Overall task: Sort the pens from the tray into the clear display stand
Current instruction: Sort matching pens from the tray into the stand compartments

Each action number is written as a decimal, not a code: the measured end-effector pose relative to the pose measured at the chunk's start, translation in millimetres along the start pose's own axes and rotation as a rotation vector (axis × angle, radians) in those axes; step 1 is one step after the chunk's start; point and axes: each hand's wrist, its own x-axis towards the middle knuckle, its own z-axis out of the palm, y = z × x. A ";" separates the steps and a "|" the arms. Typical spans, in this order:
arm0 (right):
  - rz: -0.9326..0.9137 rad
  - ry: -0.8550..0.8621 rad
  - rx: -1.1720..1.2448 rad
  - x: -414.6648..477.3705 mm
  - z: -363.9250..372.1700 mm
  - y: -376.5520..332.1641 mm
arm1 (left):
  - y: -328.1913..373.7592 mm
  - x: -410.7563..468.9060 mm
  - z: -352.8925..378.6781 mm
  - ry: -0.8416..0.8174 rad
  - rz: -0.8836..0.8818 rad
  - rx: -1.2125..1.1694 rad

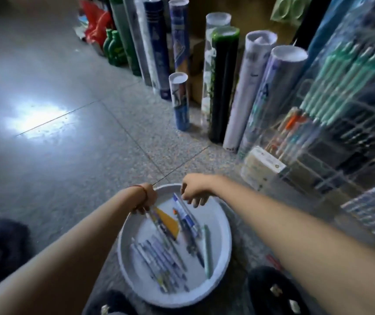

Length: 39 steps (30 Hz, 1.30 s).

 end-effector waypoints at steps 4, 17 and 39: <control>0.063 0.083 0.000 48.1 50.0 12.2 | -43.3 23.2 37.3 0.017 -0.065 -0.036; -0.007 0.227 -0.297 53.7 211.9 5.3 | -93.6 26.2 157.6 0.217 -0.401 -0.600; -0.041 -0.105 -0.122 65.9 162.9 11.1 | -91.8 22.1 175.6 0.300 -0.378 -0.631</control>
